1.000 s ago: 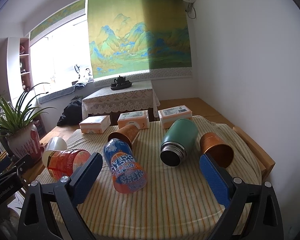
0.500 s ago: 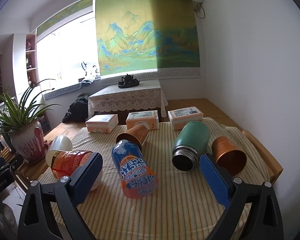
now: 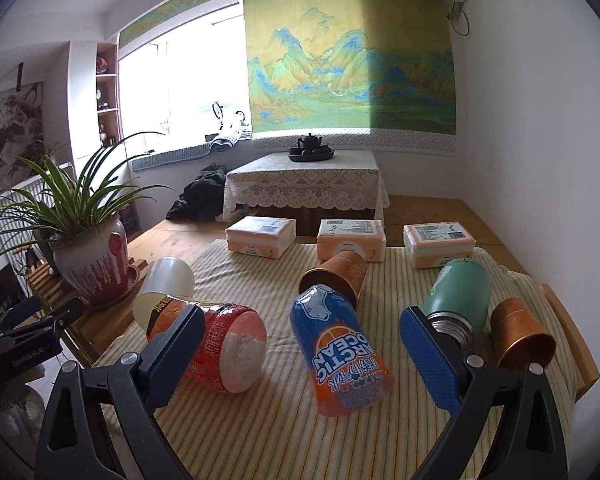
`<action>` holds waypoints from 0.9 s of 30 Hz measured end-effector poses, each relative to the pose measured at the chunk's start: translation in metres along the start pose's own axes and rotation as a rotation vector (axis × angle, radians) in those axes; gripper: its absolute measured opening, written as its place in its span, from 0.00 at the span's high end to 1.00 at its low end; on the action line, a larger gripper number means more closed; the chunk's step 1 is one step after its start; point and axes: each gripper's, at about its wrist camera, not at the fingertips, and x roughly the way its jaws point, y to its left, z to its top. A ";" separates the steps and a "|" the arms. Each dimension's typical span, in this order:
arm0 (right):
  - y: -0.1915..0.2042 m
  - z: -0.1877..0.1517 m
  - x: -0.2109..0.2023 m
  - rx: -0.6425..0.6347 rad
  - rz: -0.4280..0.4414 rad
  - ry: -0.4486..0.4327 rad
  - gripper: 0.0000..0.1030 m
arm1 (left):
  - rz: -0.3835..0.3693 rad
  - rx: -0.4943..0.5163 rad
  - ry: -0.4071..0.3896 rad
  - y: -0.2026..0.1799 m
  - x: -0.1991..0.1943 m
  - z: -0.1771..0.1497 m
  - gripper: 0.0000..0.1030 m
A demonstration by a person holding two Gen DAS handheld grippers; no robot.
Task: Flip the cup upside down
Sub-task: 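Move the left gripper toward the white cup lying on its side, then close the left gripper around the white cup's body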
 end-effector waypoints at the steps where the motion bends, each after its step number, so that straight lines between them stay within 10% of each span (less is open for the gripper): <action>1: -0.001 0.000 0.001 0.007 0.001 0.001 0.07 | -0.023 0.006 0.027 -0.004 0.004 0.007 0.01; 10: -0.026 -0.007 -0.003 0.071 -0.017 0.002 0.07 | -0.135 0.034 0.224 -0.045 0.060 0.053 0.01; 27: -0.087 -0.015 -0.018 0.225 -0.052 -0.045 0.07 | -0.096 -0.066 0.592 -0.061 0.176 0.066 0.16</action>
